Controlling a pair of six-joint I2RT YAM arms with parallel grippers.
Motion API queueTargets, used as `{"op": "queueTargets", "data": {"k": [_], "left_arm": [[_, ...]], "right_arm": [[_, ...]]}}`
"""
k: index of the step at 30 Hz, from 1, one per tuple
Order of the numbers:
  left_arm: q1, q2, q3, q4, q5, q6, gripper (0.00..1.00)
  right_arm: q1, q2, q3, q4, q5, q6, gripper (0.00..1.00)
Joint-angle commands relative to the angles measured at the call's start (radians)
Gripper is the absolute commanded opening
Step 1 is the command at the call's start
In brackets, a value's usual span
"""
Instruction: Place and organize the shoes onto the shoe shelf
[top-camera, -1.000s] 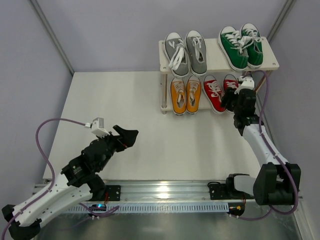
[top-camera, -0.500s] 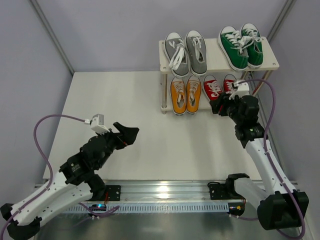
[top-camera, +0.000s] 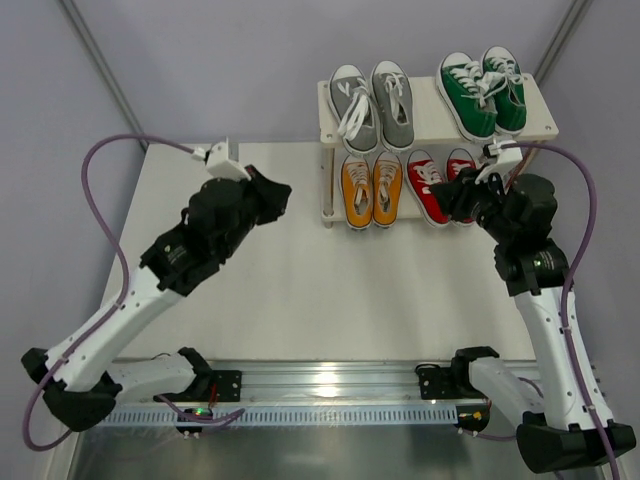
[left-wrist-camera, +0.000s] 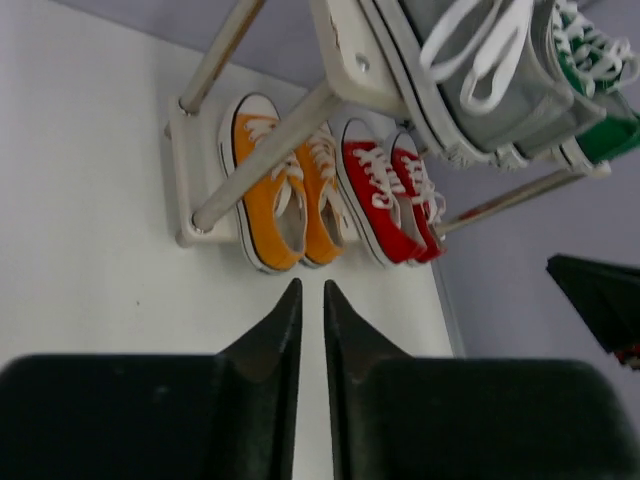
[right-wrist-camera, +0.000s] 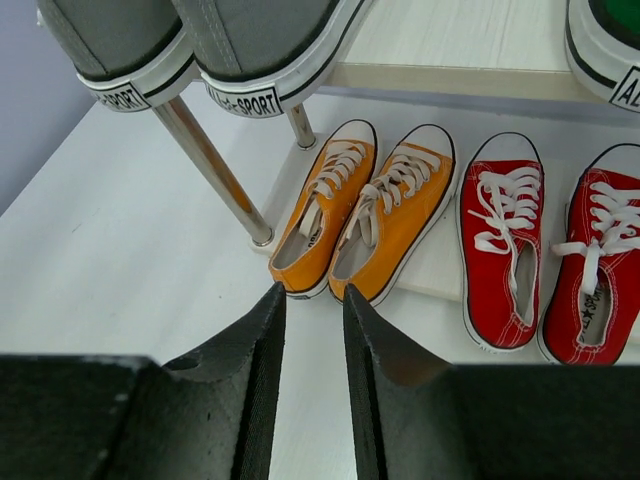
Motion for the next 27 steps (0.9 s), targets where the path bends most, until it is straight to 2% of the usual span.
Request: {"op": "queueTargets", "data": {"k": [1,2,3,6,8,12,18,20,22,27], "left_arm": [[0.116,0.185,0.236,-0.046,0.089,0.067,0.09],[0.142,0.223,0.358,-0.059,0.109,0.06,0.0],[0.172,0.298,0.404,-0.063,0.137,0.059,0.0],[0.249,0.41,0.551,-0.034,0.2,0.054,0.0],[0.278,0.46,0.596,0.022,0.24,0.05,0.0],[0.286,0.584,0.726,0.042,0.306,0.033,0.0],[0.285,0.708,0.78,0.086,0.376,0.014,0.0],[0.285,0.757,0.83,0.056,0.37,0.013,0.0],[0.285,0.779,0.854,0.009,0.367,0.007,0.0],[0.285,0.822,0.864,0.035,0.398,-0.01,0.0]], "right_arm": [[0.003,0.058,0.093,-0.098,-0.004,0.003,0.31],[0.004,0.066,0.098,-0.113,-0.007,-0.001,0.31],[0.005,0.064,0.101,-0.115,-0.009,-0.002,0.31],[0.005,0.041,0.081,-0.093,-0.018,0.004,0.31],[0.003,0.029,0.061,-0.085,-0.016,0.01,0.31],[0.003,0.008,0.034,-0.082,-0.024,0.032,0.31],[0.003,-0.025,-0.026,-0.064,-0.046,0.067,0.29],[0.003,-0.035,-0.037,-0.067,-0.044,0.065,0.29],[0.003,-0.042,-0.037,-0.072,-0.035,0.064,0.29],[0.003,-0.045,-0.042,-0.078,-0.026,0.052,0.29]]}}
